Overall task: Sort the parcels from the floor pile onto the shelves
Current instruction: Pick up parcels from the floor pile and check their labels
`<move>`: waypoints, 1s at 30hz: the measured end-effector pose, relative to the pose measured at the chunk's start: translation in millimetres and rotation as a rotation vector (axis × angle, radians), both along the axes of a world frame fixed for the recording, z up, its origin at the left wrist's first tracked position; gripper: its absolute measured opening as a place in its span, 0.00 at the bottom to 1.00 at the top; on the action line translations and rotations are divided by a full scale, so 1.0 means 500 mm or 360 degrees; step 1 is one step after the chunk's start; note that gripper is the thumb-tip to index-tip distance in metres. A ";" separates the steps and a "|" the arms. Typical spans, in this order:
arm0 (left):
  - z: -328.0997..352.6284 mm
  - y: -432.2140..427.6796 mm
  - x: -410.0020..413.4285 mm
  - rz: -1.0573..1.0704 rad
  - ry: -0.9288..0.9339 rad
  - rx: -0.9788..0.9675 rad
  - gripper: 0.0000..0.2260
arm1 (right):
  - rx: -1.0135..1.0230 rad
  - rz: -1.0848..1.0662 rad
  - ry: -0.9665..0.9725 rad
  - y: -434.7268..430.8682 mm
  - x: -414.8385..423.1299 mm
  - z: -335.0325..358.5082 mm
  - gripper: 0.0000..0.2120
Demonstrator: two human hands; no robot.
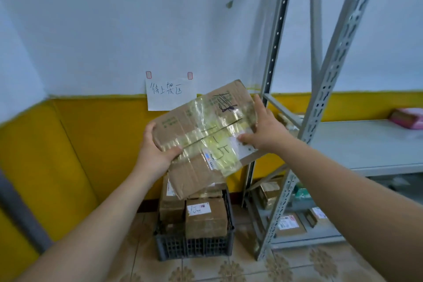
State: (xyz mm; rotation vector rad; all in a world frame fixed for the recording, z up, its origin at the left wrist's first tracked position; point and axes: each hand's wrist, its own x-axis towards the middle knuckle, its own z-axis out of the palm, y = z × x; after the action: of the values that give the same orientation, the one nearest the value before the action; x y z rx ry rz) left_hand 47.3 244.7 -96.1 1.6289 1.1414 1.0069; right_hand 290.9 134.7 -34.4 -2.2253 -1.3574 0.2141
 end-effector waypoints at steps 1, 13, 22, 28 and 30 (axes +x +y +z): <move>0.008 -0.020 0.007 0.0010 0.0014 -0.0018 0.51 | 0.0072 -0.0039 0.0035 -0.023 0.010 0.007 0.56; 0.034 -0.269 0.065 0.0186 -0.0295 -0.0229 0.34 | 0.0141 0.0068 0.0195 -0.252 0.090 0.064 0.45; 0.074 -0.360 0.068 -0.0010 -0.0531 -0.0092 0.21 | 0.1071 -0.0246 0.0781 -0.341 0.067 0.080 0.49; 0.089 -0.425 0.089 -0.0179 -0.0243 0.0029 0.16 | 0.1187 -0.0297 0.0832 -0.397 0.019 0.064 0.53; 0.086 -0.443 0.089 -0.0256 -0.0068 0.0108 0.16 | 0.1121 -0.0298 0.0764 -0.423 0.006 0.051 0.48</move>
State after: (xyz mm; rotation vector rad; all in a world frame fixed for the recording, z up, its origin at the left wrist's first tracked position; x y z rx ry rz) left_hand 91.8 23.4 -53.3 1.7154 0.9409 0.9803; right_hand 293.6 -76.9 -9.0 -1.5581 -0.7896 0.1553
